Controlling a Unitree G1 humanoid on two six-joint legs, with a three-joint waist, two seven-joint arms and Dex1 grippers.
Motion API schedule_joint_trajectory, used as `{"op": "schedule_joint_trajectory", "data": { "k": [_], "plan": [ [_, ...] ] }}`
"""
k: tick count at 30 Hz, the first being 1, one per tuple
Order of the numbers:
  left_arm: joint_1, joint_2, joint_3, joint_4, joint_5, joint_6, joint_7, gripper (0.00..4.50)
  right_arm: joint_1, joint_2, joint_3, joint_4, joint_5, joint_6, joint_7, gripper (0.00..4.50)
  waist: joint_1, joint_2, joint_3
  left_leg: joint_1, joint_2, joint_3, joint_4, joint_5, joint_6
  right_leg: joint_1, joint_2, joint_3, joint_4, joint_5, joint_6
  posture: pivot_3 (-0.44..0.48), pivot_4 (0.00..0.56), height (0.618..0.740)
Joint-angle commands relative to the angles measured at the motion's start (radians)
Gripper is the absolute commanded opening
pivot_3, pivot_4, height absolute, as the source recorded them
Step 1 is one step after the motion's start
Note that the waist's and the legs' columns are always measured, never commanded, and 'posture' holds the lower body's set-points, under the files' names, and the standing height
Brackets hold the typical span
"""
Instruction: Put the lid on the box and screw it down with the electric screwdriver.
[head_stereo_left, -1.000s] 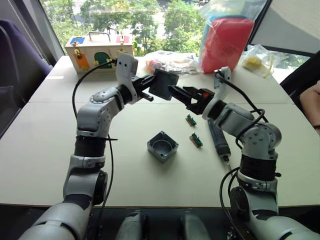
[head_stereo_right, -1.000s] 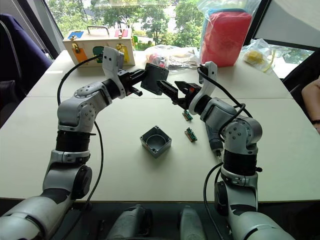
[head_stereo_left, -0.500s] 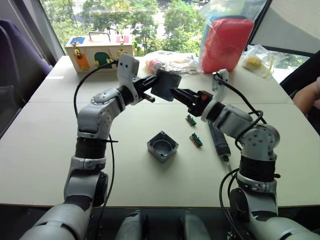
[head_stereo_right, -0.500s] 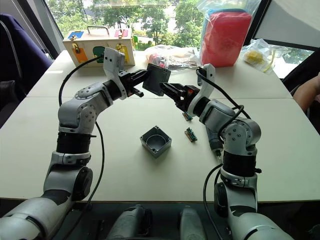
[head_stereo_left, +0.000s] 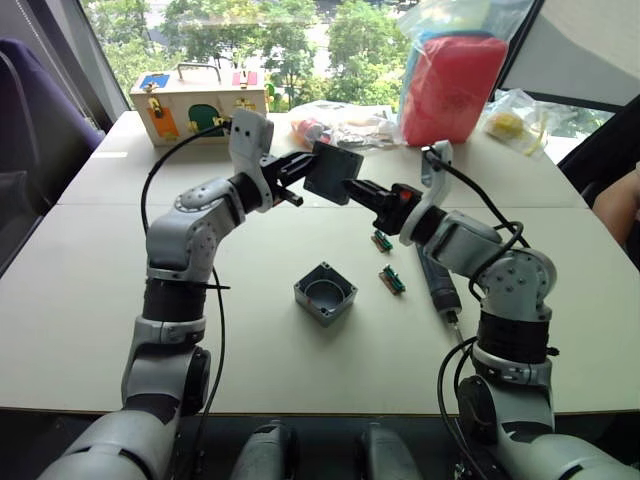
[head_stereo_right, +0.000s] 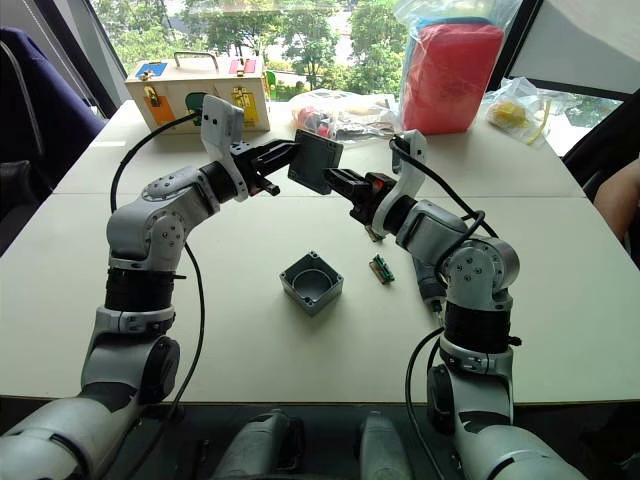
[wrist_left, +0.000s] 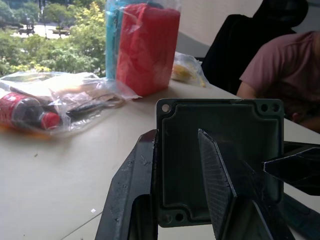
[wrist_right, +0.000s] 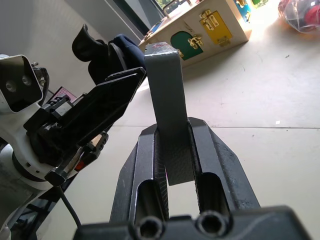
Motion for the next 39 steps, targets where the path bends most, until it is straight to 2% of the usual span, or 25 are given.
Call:
{"op": "schedule_joint_trajectory", "data": {
  "k": [1,3,4,7,9,11,12,17,19,20,23,30,39],
  "plan": [
    [0.013,0.060,0.029,-0.069,-0.058,0.033,-0.052,2.81,-0.005,-0.010,-0.003,-0.039,-0.003,-0.040,0.016,0.14,-0.001,0.000,0.000,0.000,0.000,0.000,0.000,0.000,0.000,0.000,0.000,0.000,0.000,0.000,0.000,0.000,0.150,0.740],
    [0.028,0.148,0.070,-0.089,-0.093,0.070,-0.100,3.50,0.005,-0.031,0.018,-0.066,-0.056,-0.098,0.025,0.14,-0.004,0.000,0.000,0.000,0.000,0.000,0.000,0.000,0.000,0.000,0.000,0.000,0.000,0.000,0.000,0.000,0.150,0.740],
    [0.031,0.176,0.086,-0.092,-0.109,0.081,-0.111,3.50,0.009,-0.037,0.023,-0.073,-0.073,-0.118,0.028,0.14,-0.007,0.000,0.000,0.000,0.000,0.000,-0.001,0.000,0.000,-0.001,0.000,0.000,0.000,0.000,0.000,0.000,0.150,0.740],
    [0.046,0.290,0.150,-0.091,-0.159,0.137,-0.149,3.50,0.079,-0.166,0.120,-0.156,-0.231,-0.238,0.111,0.14,-0.005,0.001,0.001,0.000,0.000,0.000,-0.003,0.000,0.000,-0.002,0.001,0.001,0.000,0.000,0.000,0.000,0.150,0.740],
    [0.059,0.302,0.182,-0.093,-0.211,0.186,-0.141,3.50,0.145,-0.265,0.213,-0.211,-0.390,-0.395,0.170,0.14,-0.001,0.001,0.001,0.000,0.000,0.000,-0.003,0.000,0.000,-0.002,0.001,0.000,-0.001,0.000,0.000,0.000,0.150,0.740],
    [0.074,0.286,0.201,-0.093,-0.252,0.224,-0.126,3.00,0.218,-0.401,0.348,-0.217,-0.722,-0.770,0.185,0.14,0.006,0.001,0.001,0.000,-0.001,0.000,-0.002,0.000,0.000,-0.001,0.001,0.000,-0.002,0.000,0.000,0.000,0.150,0.740],
    [0.081,0.277,0.204,-0.092,-0.261,0.233,-0.120,2.80,0.247,-0.448,0.395,-0.205,-0.829,-0.897,0.196,0.14,0.008,0.001,0.001,0.000,-0.002,0.000,-0.001,0.000,0.000,0.000,0.001,0.000,-0.002,0.000,0.000,0.000,0.150,0.740],
    [0.101,0.222,0.180,-0.059,-0.261,0.222,-0.101,0.96,0.401,-0.566,0.490,-0.118,-1.192,-1.251,0.101,0.14,0.003,-0.001,0.001,0.004,-0.002,0.000,0.000,0.000,0.000,0.004,0.001,0.000,-0.002,0.000,0.001,0.000,0.150,0.740],
    [0.104,0.211,0.142,-0.061,-0.250,0.216,-0.115,0.18,0.452,-0.579,0.505,-0.119,-1.284,-1.334,0.073,0.14,0.002,-0.002,0.002,0.004,-0.001,0.000,0.000,0.000,-0.001,0.004,0.001,0.001,-0.002,-0.001,0.001,0.000,0.150,0.740],
    [0.104,0.207,0.122,-0.062,-0.246,0.213,-0.123,0.05,0.476,-0.577,0.510,-0.124,-1.322,-1.362,0.059,0.14,0.002,-0.002,0.002,0.004,-0.001,0.000,0.000,0.001,-0.001,0.004,0.001,0.001,-0.002,-0.001,0.001,0.000,0.150,0.740],
    [0.095,0.201,0.066,-0.057,-0.232,0.199,-0.144,0.05,0.528,-0.556,0.529,-0.143,-1.435,-1.412,0.035,0.14,0.002,-0.002,0.002,0.005,-0.001,0.000,-0.001,0.001,-0.002,0.004,0.001,0.001,-0.002,-0.001,0.001,0.000,0.150,0.740],
    [0.087,0.253,-0.133,-0.093,-0.180,0.188,-0.297,0.05,0.585,-0.473,0.538,-0.186,-1.601,-1.417,0.014,0.14,0.003,-0.002,0.002,0.005,-0.001,0.000,-0.001,0.002,-0.003,0.005,0.002,0.001,-0.002,-0.001,0.001,0.000,0.150,0.740],
    [0.048,0.275,-0.241,-0.030,-0.118,0.143,-0.408,0.05,0.607,-0.424,0.574,-0.147,-1.743,-1.463,-0.013,0.14,0.003,-0.001,0.002,0.006,-0.001,0.000,0.000,0.002,-0.003,0.006,0.004,0.000,-0.002,-0.001,0.000,0.000,0.150,0.740]
  ]
}}
